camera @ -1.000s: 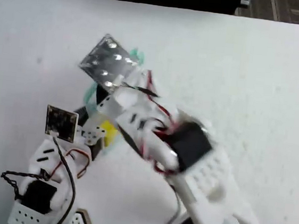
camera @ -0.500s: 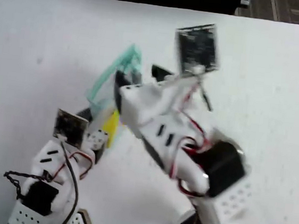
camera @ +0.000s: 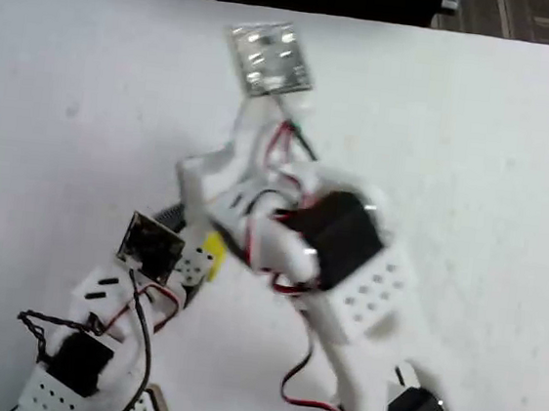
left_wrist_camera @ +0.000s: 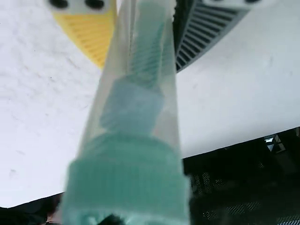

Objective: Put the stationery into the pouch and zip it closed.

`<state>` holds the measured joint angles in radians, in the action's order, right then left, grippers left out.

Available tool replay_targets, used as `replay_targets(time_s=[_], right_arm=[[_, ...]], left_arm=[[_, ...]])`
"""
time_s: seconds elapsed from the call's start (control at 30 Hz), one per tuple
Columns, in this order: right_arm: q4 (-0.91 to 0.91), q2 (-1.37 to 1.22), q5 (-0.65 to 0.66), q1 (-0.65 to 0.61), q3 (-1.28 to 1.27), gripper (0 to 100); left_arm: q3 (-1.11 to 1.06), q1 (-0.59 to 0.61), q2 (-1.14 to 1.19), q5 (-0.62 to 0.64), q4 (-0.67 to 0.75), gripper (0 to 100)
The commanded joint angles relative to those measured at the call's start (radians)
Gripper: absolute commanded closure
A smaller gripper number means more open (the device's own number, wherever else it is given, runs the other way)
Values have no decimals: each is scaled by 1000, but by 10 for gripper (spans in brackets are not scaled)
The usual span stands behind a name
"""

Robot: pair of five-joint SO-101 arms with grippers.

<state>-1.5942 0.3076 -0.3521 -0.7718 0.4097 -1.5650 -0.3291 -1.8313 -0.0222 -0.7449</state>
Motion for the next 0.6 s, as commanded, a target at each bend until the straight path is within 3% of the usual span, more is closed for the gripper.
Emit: replay_targets(time_s=[0.0,0.37,0.57], right_arm=[[-88,-5,-6,81,221,740],[-116,-54,-9,-64,106,628],[-113,-151,-41,-50,106,617]], left_arm=[[2,-16,8,-9,21,858],[2,-18,8,-8,17,858],[2,-18,8,-8,17,858]])
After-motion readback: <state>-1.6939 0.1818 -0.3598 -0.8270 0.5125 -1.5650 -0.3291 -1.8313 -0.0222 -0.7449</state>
